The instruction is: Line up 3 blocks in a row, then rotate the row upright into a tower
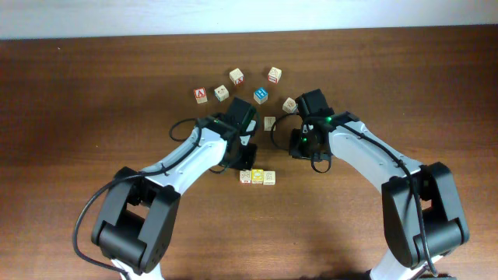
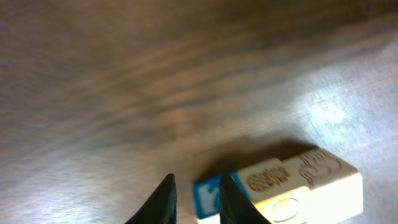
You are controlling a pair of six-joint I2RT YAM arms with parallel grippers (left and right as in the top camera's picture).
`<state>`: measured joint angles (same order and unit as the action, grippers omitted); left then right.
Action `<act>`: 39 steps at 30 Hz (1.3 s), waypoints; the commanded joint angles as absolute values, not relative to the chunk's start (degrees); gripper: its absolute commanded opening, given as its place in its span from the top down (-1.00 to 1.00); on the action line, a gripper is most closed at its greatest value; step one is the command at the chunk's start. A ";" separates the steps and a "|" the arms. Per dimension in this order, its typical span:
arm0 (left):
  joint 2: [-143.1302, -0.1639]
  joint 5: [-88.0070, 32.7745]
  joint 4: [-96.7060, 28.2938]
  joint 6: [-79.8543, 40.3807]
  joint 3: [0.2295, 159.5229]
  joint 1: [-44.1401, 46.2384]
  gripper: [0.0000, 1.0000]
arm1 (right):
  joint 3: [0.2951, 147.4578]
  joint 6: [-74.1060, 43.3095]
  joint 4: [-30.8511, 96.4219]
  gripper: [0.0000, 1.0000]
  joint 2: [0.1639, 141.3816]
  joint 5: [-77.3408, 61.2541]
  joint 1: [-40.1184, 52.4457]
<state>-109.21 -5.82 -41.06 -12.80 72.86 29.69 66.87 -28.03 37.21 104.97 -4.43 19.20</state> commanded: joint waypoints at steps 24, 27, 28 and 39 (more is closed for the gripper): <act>-99.85 -19.46 -46.15 -8.16 66.50 12.38 1.00 | 56.60 -19.90 29.85 0.62 98.76 -36.23 13.74; -99.79 -22.39 -39.31 -10.94 60.31 12.88 1.00 | 53.39 -23.35 25.78 0.67 98.83 -36.18 13.43; -99.79 -23.20 -37.43 -11.31 58.87 13.28 1.00 | 52.58 -24.73 24.95 0.69 98.83 -35.57 13.41; -101.80 -19.33 -31.53 -17.30 56.40 19.14 1.00 | 50.78 -29.08 23.97 0.76 100.99 -34.94 13.67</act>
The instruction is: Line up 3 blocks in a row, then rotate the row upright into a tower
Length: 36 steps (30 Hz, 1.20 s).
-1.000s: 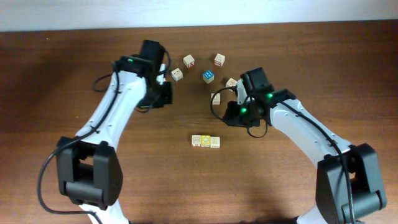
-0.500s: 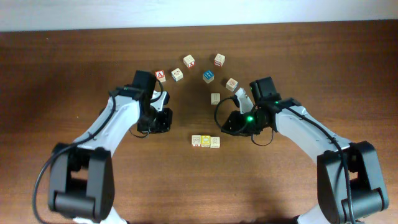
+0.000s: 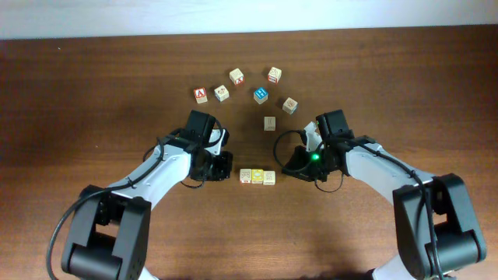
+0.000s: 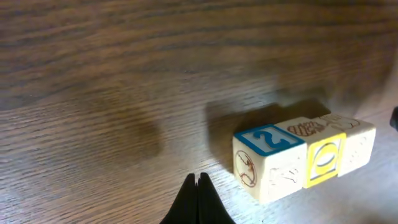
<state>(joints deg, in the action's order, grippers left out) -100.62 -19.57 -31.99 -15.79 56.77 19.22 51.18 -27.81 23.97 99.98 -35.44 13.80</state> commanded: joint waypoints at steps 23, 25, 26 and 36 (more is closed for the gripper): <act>-103.61 -29.23 -29.78 -4.19 56.40 20.47 1.00 | 50.78 -31.79 24.23 0.76 101.80 -32.86 18.44; -103.61 -29.41 -29.78 -4.21 56.40 20.47 1.00 | 50.78 -31.46 24.45 0.77 101.80 -32.97 18.41; -103.61 -29.63 -29.76 -4.21 56.40 20.47 1.00 | 50.78 -31.35 24.56 0.77 101.80 -32.97 18.41; -103.61 -29.82 -29.39 -4.23 56.40 20.47 1.00 | 50.78 -30.28 24.53 0.91 101.80 -33.87 18.41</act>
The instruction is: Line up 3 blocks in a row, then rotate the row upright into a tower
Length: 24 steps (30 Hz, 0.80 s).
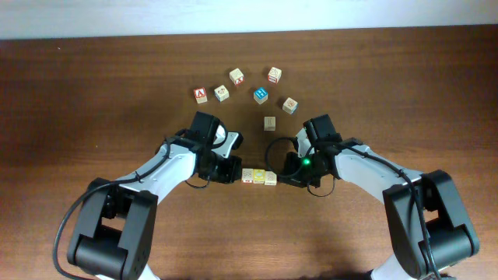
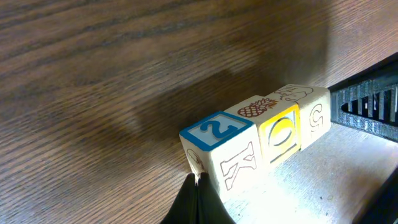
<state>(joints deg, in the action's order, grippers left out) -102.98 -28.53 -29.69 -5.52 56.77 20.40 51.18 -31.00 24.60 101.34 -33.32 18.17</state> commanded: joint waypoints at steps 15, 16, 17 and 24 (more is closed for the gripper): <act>-103.61 -28.27 -29.39 -6.68 56.40 20.47 1.00 | 51.83 -26.17 23.73 0.92 100.64 -35.14 19.86; -103.61 -27.09 -29.39 -8.38 56.40 20.47 1.00 | 51.83 -26.17 23.73 0.92 100.64 -35.14 19.86; -103.61 -27.00 -29.32 -8.58 56.40 20.47 1.00 | 51.83 -26.17 23.73 0.92 100.64 -35.14 19.86; -103.61 -26.98 -27.57 -9.37 56.42 20.45 1.00 | 51.81 -26.17 23.73 0.92 100.64 -35.14 19.86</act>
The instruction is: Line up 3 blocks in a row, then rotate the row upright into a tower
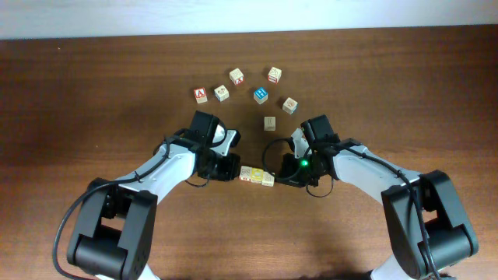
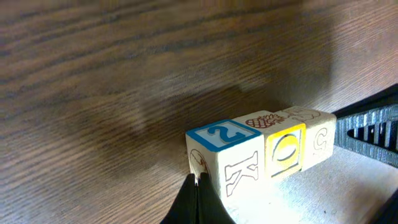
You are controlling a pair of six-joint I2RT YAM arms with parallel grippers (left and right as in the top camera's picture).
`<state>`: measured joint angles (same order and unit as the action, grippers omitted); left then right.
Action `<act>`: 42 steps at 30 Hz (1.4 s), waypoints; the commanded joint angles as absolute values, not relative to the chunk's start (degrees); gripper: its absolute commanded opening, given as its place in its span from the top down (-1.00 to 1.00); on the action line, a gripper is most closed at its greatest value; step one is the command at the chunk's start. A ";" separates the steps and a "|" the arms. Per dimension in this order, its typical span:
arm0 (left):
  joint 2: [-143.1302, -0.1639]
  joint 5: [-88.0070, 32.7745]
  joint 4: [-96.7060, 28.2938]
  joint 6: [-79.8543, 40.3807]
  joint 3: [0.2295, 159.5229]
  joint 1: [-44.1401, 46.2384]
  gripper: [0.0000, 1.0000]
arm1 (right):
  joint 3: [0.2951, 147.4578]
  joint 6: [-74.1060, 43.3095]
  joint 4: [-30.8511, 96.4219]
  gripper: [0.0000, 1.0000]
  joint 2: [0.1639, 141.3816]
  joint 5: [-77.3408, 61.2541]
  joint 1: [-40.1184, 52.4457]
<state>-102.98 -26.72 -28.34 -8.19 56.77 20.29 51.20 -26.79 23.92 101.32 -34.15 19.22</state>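
Three blocks sit in a row (image 1: 257, 176) on the table between my arms. In the left wrist view they are a blue "2" block (image 2: 222, 154), a yellow-faced block (image 2: 284, 149) and a pale "G" block (image 2: 318, 138). My left gripper (image 2: 196, 182) is shut with nothing held, and its tip touches the "2" block's left end. In the overhead view it (image 1: 233, 168) is at the row's left end. My right gripper (image 1: 283, 173) is against the row's right end, and one ribbed finger (image 2: 367, 127) shows beside the "G" block. Its jaw state is unclear.
Several loose letter blocks lie in an arc farther back, among them a red one (image 1: 201, 95), a blue one (image 1: 261, 95) and a plain one (image 1: 270, 123) nearest the row. Both arms flank the row. The brown wooden table (image 1: 93, 93) ends at a white strip at the far edge.
The row of three blocks has turned slightly, its left end farther back and its right end nearer. Both grippers stay pressed at its ends, the left tip a little farther back.
First both grippers were behind the row, the left one slightly open. Then they were apart at either side of it, with the left one shut. Then they closed in on the row's two ends, and now the row is skewed a little between them.
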 commanded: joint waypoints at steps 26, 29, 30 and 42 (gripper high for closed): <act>-103.61 -27.00 -26.41 -9.37 57.10 20.32 1.00 | 57.19 -26.65 24.69 0.92 96.44 -33.87 23.77; -103.61 -27.03 -26.41 -9.34 57.10 20.32 1.00 | 57.34 -27.51 23.94 0.92 96.44 -33.76 25.93; -103.61 -27.03 -26.41 -9.34 57.10 20.32 1.00 | 57.34 -27.79 23.70 0.92 96.44 -33.74 26.00; -103.61 -27.20 -26.37 -9.37 57.10 20.36 1.00 | 57.34 -29.45 20.29 0.92 96.49 -32.32 27.81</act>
<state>-103.46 -20.51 -26.72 -9.08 56.77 19.16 56.49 -28.77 20.93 96.31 -33.04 25.82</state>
